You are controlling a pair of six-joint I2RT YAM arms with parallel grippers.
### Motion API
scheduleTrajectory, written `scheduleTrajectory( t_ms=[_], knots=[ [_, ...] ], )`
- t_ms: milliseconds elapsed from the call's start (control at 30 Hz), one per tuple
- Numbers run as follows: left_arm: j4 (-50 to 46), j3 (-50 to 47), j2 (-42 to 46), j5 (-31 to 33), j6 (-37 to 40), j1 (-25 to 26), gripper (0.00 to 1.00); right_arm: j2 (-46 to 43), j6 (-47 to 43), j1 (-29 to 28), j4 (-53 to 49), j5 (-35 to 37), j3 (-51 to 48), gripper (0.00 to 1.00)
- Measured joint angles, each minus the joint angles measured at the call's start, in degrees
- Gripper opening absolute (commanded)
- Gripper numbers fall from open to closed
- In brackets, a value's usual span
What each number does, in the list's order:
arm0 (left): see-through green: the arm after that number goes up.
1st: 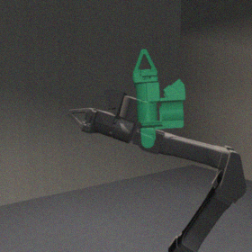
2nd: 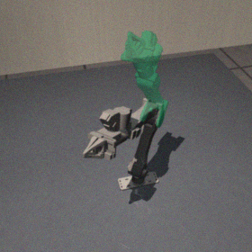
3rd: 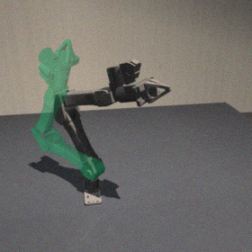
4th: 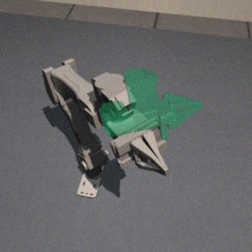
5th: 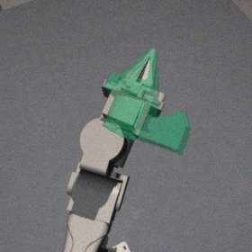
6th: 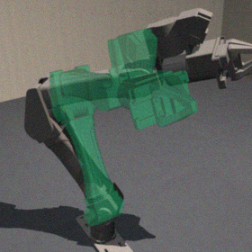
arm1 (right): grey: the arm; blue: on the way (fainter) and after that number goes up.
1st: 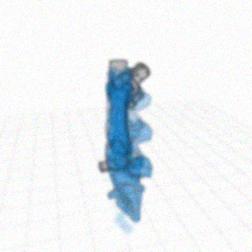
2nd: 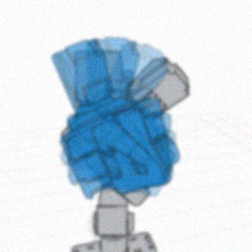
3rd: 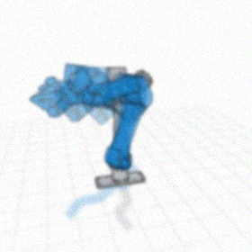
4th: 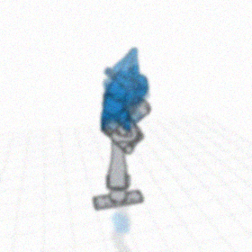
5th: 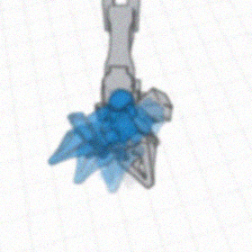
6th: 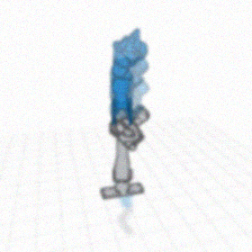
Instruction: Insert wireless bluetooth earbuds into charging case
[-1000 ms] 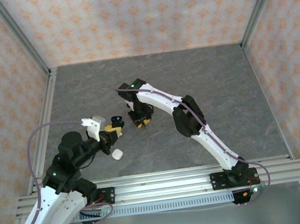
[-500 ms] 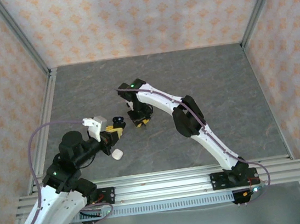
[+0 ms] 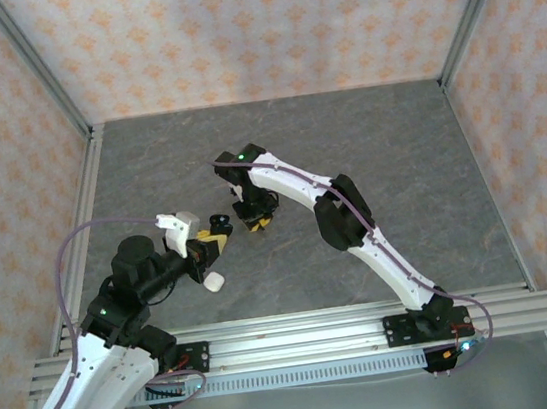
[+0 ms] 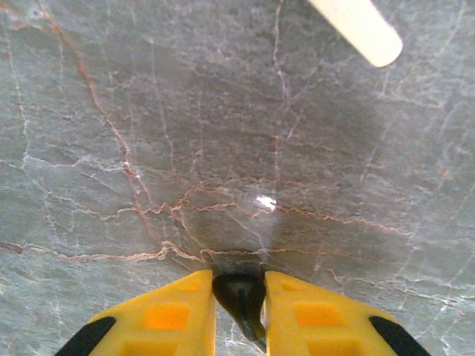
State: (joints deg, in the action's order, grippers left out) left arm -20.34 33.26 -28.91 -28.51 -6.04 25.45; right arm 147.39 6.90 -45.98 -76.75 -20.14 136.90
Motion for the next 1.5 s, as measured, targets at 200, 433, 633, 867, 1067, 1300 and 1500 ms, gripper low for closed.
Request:
scheduleTrajectory(
  t_ms=[200,433,633,867,1067,1300,1500],
  knots=[
    [1.7,0.0,0.0,-1.1,-0.5,0.0,0.00,-1.2,0.2,0.0,0.9,1.2,-1.7,0.16],
    [4.8,-0.1,-0.4,-2.1,-2.6,0.0,0.00,-10.5,2.2,0.2,5.7,3.3,-9.4,0.14],
    [9.9,-0.1,-0.4,-1.9,-4.4,0.0,0.00,-24.3,5.2,1.2,12.5,4.6,-17.7,0.14],
    [14.5,2.4,-3.7,-0.6,-4.7,0.0,0.00,-38.8,7.7,2.1,19.1,7.1,-24.1,0.14],
    [21.9,6.5,-10.3,-0.7,-6.2,0.1,0.00,-51.5,8.8,2.1,28.3,7.1,-30.8,0.14],
    [27.8,8.2,-16.4,-0.7,-7.0,1.8,0.00,-64.3,11.5,2.1,44.7,4.4,-41.0,0.15],
    [29.7,9.6,-17.8,-0.9,-7.4,2.0,0.00,-66.3,14.1,1.8,54.1,-2.5,-42.9,0.16]
  ],
)
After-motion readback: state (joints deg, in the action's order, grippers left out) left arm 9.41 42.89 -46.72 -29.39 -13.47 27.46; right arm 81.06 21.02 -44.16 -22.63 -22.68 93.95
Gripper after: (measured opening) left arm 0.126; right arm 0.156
